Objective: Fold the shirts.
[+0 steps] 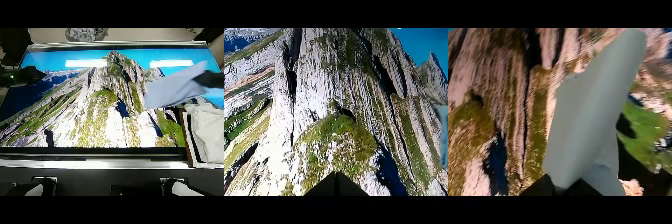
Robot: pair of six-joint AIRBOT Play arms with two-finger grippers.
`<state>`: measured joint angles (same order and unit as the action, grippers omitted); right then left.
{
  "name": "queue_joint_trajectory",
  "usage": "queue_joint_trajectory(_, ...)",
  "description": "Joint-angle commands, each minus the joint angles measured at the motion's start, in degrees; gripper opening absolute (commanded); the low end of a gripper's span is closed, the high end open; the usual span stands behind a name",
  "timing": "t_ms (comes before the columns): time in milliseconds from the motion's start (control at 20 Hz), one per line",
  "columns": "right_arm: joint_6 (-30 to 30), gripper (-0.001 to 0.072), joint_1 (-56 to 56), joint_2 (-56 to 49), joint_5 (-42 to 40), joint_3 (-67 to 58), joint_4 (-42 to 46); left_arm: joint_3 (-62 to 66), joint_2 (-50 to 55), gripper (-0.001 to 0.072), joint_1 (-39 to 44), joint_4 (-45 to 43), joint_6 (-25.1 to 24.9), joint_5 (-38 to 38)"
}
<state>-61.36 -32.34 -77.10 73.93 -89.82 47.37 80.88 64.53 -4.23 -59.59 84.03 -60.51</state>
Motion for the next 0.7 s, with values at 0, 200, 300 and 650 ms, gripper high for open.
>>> queue_joint_trajectory(0, -2.58, 0.0039, -11.85, 1.62, 8.44, -7.89, 2.14, -0.02, -0.02, 0.0025, 0.02, 0.00, -0.04, 1.44)
queue_joint_trajectory(200, -4.26, 0.0040, -18.64, 1.62, 13.66, -12.92, 1.81, -0.02, -0.02, 0.0025, 0.02, 0.00, -0.04, 3.65)
queue_joint_trajectory(300, -5.90, 0.0040, -20.31, 1.62, 13.31, -14.16, 0.35, -0.04, -0.02, 0.0025, 0.02, 0.00, -0.07, 4.68)
queue_joint_trajectory(650, -8.57, 0.0040, -20.68, 1.62, 6.23, -14.51, -16.85, -0.04, -0.02, 0.0026, 0.02, 0.00, -1.55, 5.07)
